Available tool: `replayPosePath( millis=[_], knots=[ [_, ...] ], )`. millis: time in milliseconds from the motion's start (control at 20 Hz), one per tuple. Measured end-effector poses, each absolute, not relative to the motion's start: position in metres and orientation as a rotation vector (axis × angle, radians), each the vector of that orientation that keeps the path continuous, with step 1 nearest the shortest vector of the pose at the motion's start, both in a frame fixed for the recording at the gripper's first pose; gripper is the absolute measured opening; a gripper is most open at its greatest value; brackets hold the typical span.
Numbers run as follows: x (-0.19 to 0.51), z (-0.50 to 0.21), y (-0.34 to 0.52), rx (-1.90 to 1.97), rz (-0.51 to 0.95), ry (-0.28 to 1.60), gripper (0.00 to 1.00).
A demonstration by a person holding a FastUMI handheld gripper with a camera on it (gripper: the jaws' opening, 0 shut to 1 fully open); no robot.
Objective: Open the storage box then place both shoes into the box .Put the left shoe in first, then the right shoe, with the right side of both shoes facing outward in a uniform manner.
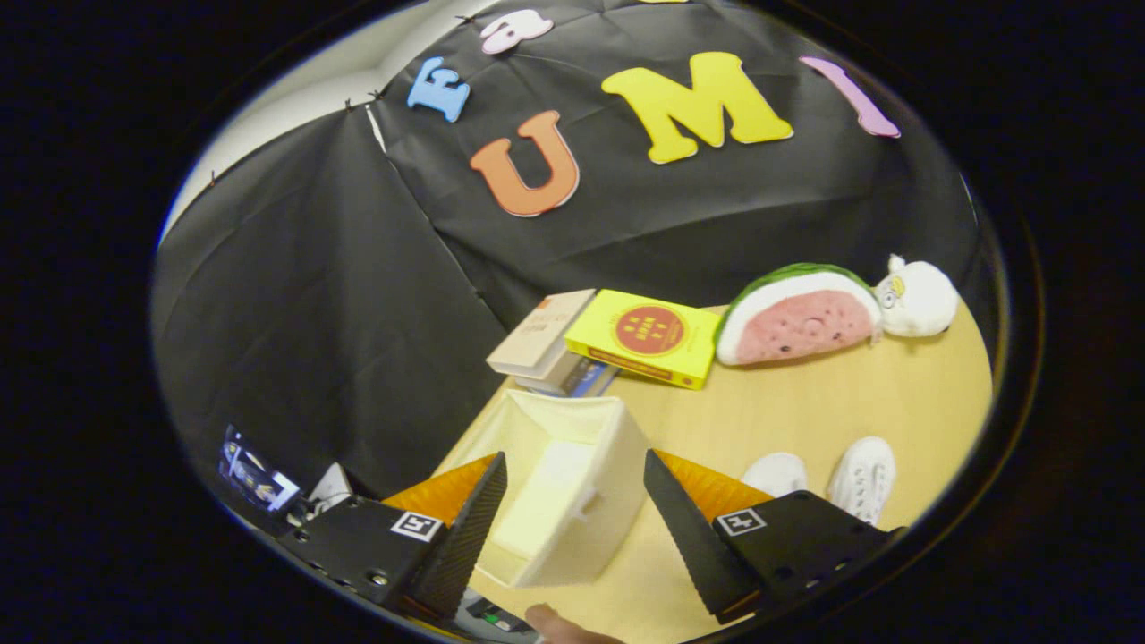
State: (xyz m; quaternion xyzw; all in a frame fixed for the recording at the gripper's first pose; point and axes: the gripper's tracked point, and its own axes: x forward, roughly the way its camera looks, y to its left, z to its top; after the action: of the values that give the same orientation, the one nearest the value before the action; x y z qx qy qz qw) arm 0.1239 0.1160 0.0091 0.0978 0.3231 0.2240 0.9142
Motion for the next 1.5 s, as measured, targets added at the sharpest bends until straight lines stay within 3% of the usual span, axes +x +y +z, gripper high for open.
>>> replayPosePath(
  millis=[350,800,1050,1150,1200,1500],
  knots=[
    [0.109,-0.074,-0.011,-0.141,0.206,0.801,0.94],
    [0.102,-0.175,-0.038,-0.27,0.109,1.105,0.86],
    [0.115,-0.202,-0.023,-0.231,0.125,1.219,0.34],
    [0.117,-0.203,-0.021,-0.193,0.154,1.22,0.25],
    [0.116,-0.204,-0.02,-0.155,0.152,1.219,0.01],
    [0.113,-0.19,-0.013,0.084,0.188,1.193,0.0]
  ],
)
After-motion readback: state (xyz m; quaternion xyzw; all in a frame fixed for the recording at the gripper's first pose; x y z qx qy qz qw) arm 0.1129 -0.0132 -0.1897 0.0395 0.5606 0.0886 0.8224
